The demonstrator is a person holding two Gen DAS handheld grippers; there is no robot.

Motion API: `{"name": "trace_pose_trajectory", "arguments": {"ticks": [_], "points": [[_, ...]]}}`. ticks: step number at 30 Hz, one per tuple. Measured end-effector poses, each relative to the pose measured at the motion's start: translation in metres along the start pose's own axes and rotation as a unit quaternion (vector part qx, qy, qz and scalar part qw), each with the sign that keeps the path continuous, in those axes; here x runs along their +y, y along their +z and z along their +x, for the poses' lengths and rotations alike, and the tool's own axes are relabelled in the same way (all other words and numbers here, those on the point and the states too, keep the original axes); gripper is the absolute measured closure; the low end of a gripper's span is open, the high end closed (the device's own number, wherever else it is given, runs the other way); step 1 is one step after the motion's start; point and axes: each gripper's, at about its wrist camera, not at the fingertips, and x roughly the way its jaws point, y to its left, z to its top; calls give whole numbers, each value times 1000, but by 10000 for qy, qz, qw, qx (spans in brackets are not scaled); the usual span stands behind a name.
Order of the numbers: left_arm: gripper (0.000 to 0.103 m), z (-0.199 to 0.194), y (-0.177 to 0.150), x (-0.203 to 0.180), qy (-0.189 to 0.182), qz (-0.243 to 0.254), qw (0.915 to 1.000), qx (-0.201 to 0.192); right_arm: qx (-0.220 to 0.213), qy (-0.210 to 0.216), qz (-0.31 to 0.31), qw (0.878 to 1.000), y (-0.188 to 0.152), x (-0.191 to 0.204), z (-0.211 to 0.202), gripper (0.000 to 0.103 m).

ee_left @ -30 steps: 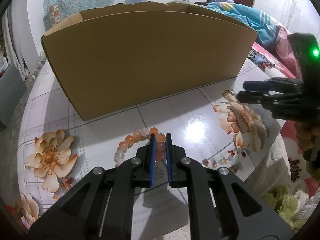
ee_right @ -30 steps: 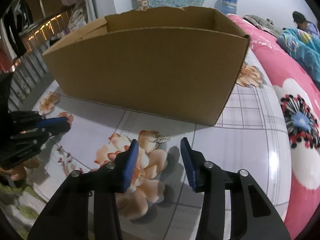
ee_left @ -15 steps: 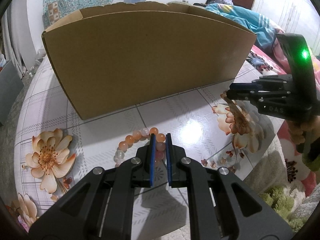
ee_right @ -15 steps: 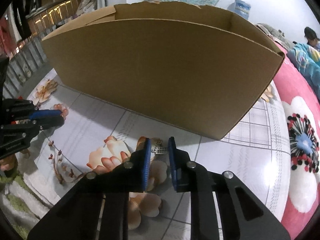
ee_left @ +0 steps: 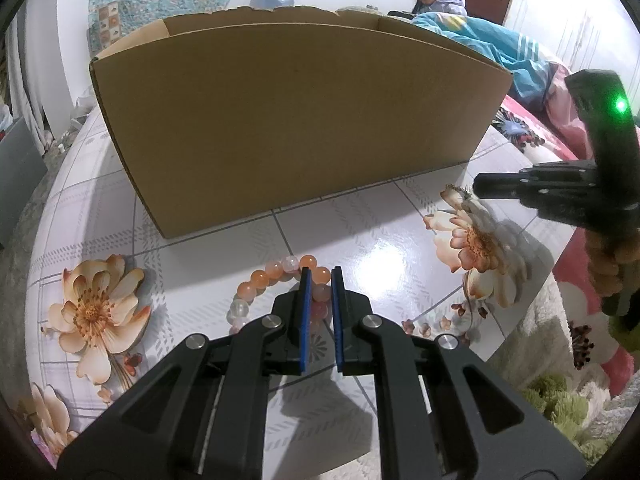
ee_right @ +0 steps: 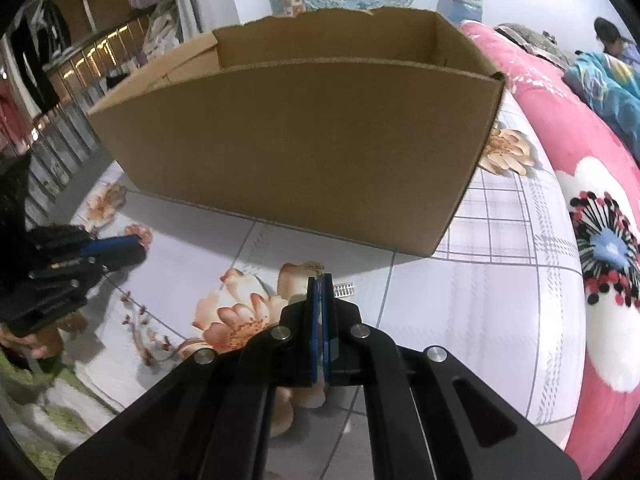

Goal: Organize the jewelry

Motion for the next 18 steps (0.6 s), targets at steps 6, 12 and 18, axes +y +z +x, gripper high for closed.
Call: {"name": "trace_pose_trajectory", "arguments": {"ticks": [6,12,18], "points": [[95,-1,-1,2,-31,-34,10000,-32,-185,165,122,9996,3,0,-17,101],[94,-1,-1,2,-34,-34,10000,-38,-51,110,-144,9998,9,8,-9,80],[94,-2,-1,2,-36,-31,10000,-46,88,-97,-526,9985,13,16,11,73]]}}
